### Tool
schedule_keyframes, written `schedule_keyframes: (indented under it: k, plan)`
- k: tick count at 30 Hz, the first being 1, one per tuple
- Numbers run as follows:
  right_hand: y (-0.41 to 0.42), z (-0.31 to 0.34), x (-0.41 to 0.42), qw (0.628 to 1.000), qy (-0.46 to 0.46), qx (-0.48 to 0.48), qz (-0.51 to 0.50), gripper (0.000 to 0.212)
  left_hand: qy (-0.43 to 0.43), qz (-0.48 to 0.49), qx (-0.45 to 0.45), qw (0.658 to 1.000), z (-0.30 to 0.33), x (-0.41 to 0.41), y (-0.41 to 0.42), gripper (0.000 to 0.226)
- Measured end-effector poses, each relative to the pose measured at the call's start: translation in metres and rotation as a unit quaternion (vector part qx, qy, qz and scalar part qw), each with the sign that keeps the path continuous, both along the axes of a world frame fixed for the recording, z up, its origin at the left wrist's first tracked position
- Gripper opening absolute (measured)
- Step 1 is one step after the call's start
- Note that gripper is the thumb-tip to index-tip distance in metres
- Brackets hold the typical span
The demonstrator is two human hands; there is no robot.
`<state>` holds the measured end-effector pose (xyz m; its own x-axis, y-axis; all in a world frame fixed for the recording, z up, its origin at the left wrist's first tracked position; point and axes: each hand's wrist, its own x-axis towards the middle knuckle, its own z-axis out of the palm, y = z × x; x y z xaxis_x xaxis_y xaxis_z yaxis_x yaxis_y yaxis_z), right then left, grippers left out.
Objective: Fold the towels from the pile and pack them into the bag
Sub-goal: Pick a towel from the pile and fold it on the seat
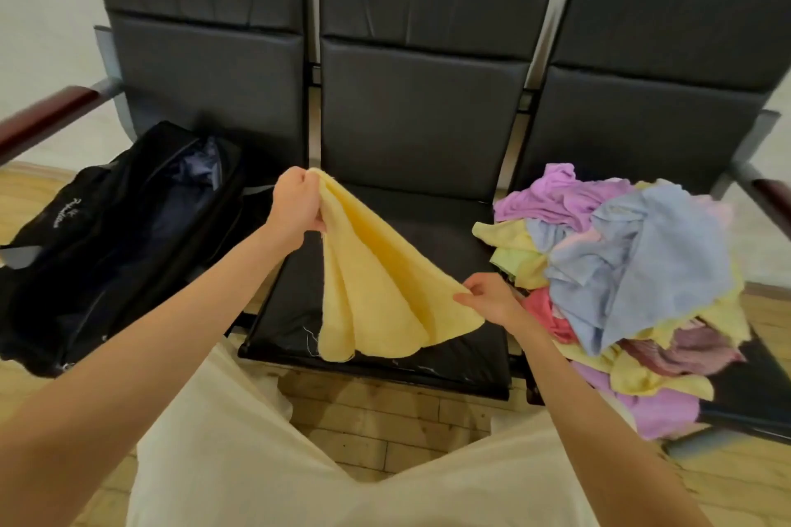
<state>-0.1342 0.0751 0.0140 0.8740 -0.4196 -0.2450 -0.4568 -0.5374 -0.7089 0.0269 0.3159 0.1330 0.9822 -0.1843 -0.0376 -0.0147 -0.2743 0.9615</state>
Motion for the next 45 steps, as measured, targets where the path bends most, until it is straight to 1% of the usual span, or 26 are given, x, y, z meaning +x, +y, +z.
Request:
schedule_keyframes:
  k: [2, 3, 4, 5, 7, 8, 9, 10, 11, 13, 15, 17, 19, 20, 21, 24, 26, 27, 29, 32, 33, 34, 36, 41, 43, 45]
  plan:
    - [-0.003, -0.013, 0.003, 0.996, 0.066, -0.035, 0.052, 0.041, 0.054, 0.018, 0.007, 0.998, -0.021, 0.008, 0.008, 0.022]
    - [-0.005, -0.017, 0.007, 0.993, 0.087, -0.054, 0.055, 0.046, 0.085, 0.029, 0.009, 0.996, -0.031, 0.012, 0.012, 0.024]
    - [-0.006, -0.019, 0.014, 0.992, 0.093, -0.068, 0.042, 0.047, 0.121, 0.037, 0.007, 0.992, -0.04, 0.015, 0.015, 0.027]
    - [-0.004, -0.017, 0.022, 0.993, 0.088, -0.078, 0.004, 0.043, 0.156, 0.039, 0.0, 0.987, -0.049, 0.018, 0.017, 0.03]
    - [0.003, -0.007, 0.04, 0.988, 0.024, -0.084, -0.124, 0.026, 0.207, 0.031, -0.025, 0.978, -0.062, 0.024, 0.02, 0.034]
    - [0.009, -0.001, 0.049, 0.979, -0.023, -0.081, -0.185, 0.018, 0.221, 0.028, -0.037, 0.974, -0.067, 0.027, 0.021, 0.034]
    - [0.017, 0.006, 0.056, 0.966, -0.065, -0.082, -0.237, 0.019, 0.23, 0.026, -0.051, 0.972, -0.071, 0.028, 0.021, 0.034]
    - [0.025, 0.01, 0.062, 0.955, -0.097, -0.088, -0.266, 0.024, 0.236, 0.03, -0.068, 0.969, -0.074, 0.03, 0.021, 0.034]
    - [0.033, 0.013, 0.067, 0.95, -0.119, -0.098, -0.273, 0.025, 0.243, 0.037, -0.085, 0.966, -0.075, 0.032, 0.022, 0.035]
    - [0.052, 0.008, 0.072, 0.957, -0.127, -0.117, -0.234, 0.018, 0.262, 0.054, -0.117, 0.957, -0.08, 0.039, 0.026, 0.036]
    - [0.074, -0.007, 0.076, 0.975, -0.097, -0.116, -0.163, 0.017, 0.285, 0.073, -0.131, 0.947, -0.088, 0.047, 0.031, 0.038]
    - [0.097, -0.025, 0.078, 0.991, -0.055, -0.067, -0.099, 0.022, 0.312, 0.082, -0.137, 0.936, -0.098, 0.054, 0.038, 0.041]
    - [0.12, -0.039, 0.08, 0.998, -0.01, 0.034, -0.057, 0.026, 0.333, 0.078, -0.138, 0.929, -0.107, 0.055, 0.045, 0.04]
    - [0.129, -0.046, 0.08, 0.997, 0.005, 0.061, -0.035, 0.026, 0.34, 0.076, -0.141, 0.927, -0.113, 0.056, 0.048, 0.039]
    - [0.138, -0.053, 0.08, 0.998, 0.01, 0.06, -0.005, 0.023, 0.344, 0.075, -0.14, 0.926, -0.117, 0.055, 0.052, 0.038]
    - [0.156, -0.071, 0.076, 0.992, -0.012, -0.047, 0.119, 0.016, 0.348, 0.071, -0.139, 0.924, -0.132, 0.058, 0.065, 0.04]
    - [0.163, -0.081, 0.074, 0.972, -0.005, -0.129, 0.197, 0.01, 0.352, 0.076, -0.136, 0.923, -0.139, 0.06, 0.075, 0.039]
    - [0.165, -0.084, 0.073, 0.963, 0.006, -0.157, 0.219, 0.01, 0.353, 0.077, -0.137, 0.922, -0.141, 0.06, 0.078, 0.037]
    - [0.17, -0.088, 0.074, 0.951, 0.03, -0.203, 0.23, 0.015, 0.351, 0.08, -0.142, 0.922, -0.144, 0.06, 0.083, 0.032]
    - [0.179, -0.088, 0.078, 0.945, 0.056, -0.255, 0.197, 0.028, 0.341, 0.094, -0.146, 0.924, -0.143, 0.055, 0.087, 0.017]
    - [0.181, -0.088, 0.08, 0.941, 0.068, -0.273, 0.191, 0.031, 0.34, 0.099, -0.143, 0.924, -0.143, 0.054, 0.089, 0.018]
    - [0.182, -0.089, 0.081, 0.935, 0.079, -0.289, 0.191, 0.033, 0.339, 0.103, -0.138, 0.925, -0.144, 0.054, 0.091, 0.025]
    - [0.182, -0.089, 0.082, 0.924, 0.095, -0.312, 0.201, 0.032, 0.339, 0.12, -0.129, 0.924, -0.145, 0.052, 0.096, 0.036]
    - [0.172, -0.082, 0.077, 0.914, 0.14, -0.302, 0.232, 0.015, 0.344, 0.166, -0.106, 0.918, -0.145, 0.045, 0.11, 0.041]
    - [0.162, -0.078, 0.073, 0.918, 0.148, -0.292, 0.223, 0.012, 0.331, 0.163, -0.051, 0.928, -0.147, 0.042, 0.115, 0.037]
    - [0.149, -0.073, 0.065, 0.928, 0.139, -0.286, 0.197, 0.015, 0.286, 0.143, 0.048, 0.946, -0.153, 0.04, 0.121, 0.028]
